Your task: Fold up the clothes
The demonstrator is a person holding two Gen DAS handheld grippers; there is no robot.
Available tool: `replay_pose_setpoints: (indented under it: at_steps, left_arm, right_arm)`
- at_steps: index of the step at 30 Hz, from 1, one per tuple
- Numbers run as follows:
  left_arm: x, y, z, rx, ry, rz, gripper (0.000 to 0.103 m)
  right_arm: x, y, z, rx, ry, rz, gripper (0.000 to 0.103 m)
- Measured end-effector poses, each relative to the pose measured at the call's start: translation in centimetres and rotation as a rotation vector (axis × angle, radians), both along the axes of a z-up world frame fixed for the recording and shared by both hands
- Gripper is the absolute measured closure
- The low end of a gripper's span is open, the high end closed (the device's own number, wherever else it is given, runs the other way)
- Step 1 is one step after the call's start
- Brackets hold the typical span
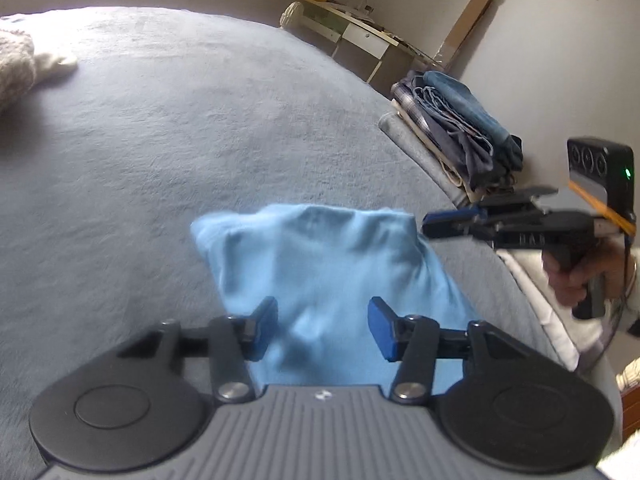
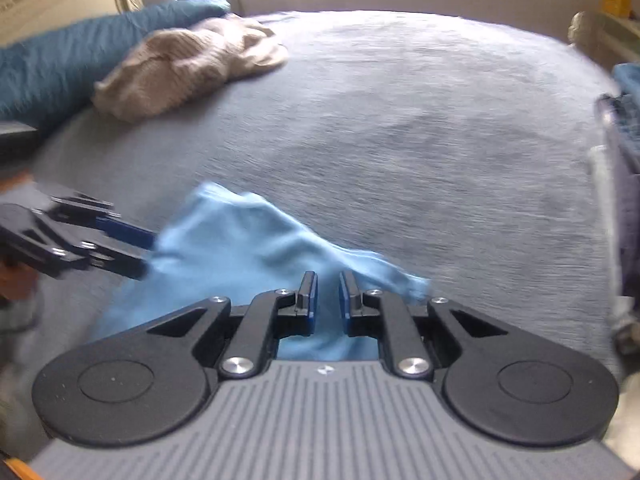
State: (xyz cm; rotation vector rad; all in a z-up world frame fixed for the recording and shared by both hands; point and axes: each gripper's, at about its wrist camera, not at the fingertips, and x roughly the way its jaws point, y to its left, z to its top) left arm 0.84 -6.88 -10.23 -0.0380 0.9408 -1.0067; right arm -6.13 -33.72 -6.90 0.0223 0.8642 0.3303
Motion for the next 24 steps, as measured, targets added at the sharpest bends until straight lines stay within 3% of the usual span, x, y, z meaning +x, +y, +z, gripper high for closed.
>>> replay_pose_setpoints:
  at_steps: [1, 4, 8, 12, 15, 18, 20, 24]
  left_arm:
    - [0.3, -0.3, -0.3, 0.011, 0.003, 0.008, 0.052]
    - [1.3, -1.1, -1.3, 0.048, 0.011, 0.036, 0.052]
    - [2.0, -0.5, -0.9, 0.027, 0.026, 0.068, 0.052]
    - [2.5, -0.7, -0.2, 0.009, -0.001, 0.069, 0.051]
    - [2.8, -1.5, -0.7, 0.037, 0.004, 0.073, 0.051]
    - [3.1, -1.8, -1.5, 0.072, -0.001, 0.087, 0.051]
    - [3.3, -1.5, -1.3, 0.068, 0.000, 0.105, 0.051]
    - [3.6, -1.0, -0.5, 0.055, -0.007, 0.132, 0.051]
  right_arm:
    - [0.4, 0.4, -0.3, 0.022, 0.005, 0.008, 0.092]
    - [1.2, 1.3, -2.0, -0.040, 0.035, 0.007, 0.093]
    - [1.5, -0.8, -2.0, -0.067, 0.030, -0.137, 0.092]
    - [0.9, -1.0, -0.2, -0.017, -0.034, -0.100, 0.092]
    - [1.0, -0.2, -0.8, 0.055, -0.021, -0.048, 0.092]
    - [1.5, 0.2, -2.4, 0.031, 0.018, -0.048, 0.092]
    - [1.7, -0.3, -2.9, -0.032, 0.029, -0.111, 0.092]
    - [1.7, -2.4, -1.9, -0.046, 0.007, -0.228, 0.092]
